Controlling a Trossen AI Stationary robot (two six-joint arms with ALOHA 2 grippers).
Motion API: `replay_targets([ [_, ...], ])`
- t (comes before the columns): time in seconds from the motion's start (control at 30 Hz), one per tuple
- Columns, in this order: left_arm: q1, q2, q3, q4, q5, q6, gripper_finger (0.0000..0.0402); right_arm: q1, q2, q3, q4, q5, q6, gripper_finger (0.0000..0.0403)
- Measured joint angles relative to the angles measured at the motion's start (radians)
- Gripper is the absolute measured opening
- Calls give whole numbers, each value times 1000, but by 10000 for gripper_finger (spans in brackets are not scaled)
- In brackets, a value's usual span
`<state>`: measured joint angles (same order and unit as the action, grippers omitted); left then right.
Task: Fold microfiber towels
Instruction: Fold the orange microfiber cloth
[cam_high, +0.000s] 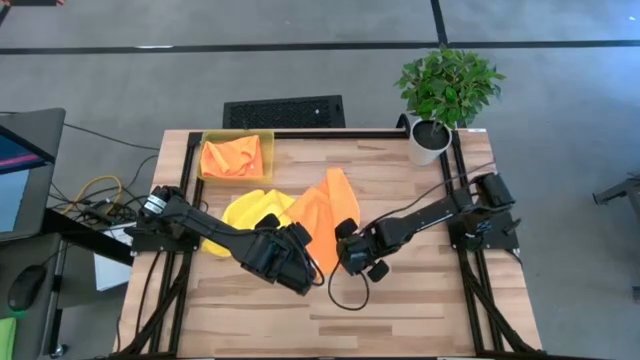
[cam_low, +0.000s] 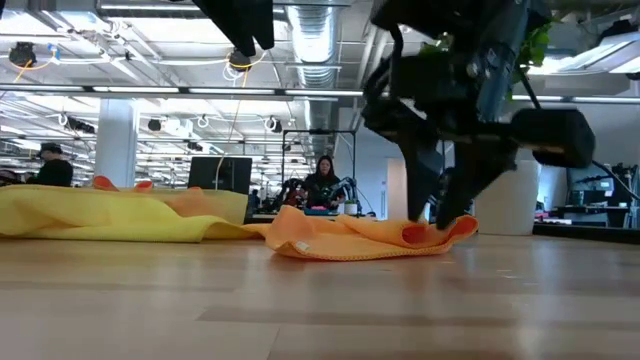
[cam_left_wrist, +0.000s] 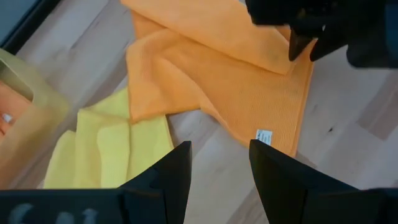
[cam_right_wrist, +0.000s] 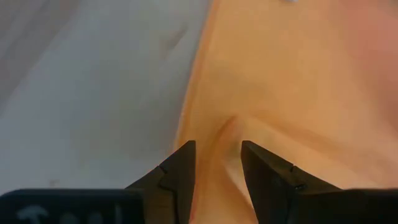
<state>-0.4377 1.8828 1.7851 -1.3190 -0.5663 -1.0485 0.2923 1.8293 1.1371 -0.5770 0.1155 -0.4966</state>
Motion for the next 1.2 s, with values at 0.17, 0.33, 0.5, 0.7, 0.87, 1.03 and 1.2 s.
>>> replay_targets([
  [0.17,0,0,0,0,0,-2,155,20,20,-1,10,136,47,154],
  [0.33,0,0,0,0,1,-3,155,35,23,-1,13,210,85,154],
  [0.5,0,0,0,0,1,-3,155,34,23,-1,10,211,146,137],
  [0.7,0,0,0,0,1,-3,155,26,23,-1,8,229,167,39],
  [0.87,0,0,0,0,2,-3,155,27,12,-1,-65,227,185,14],
  [1.03,0,0,0,10,2,-19,155,26,-68,0,-204,227,287,7],
  [1.2,0,0,-1,63,2,12,155,26,-189,0,-324,227,390,4],
])
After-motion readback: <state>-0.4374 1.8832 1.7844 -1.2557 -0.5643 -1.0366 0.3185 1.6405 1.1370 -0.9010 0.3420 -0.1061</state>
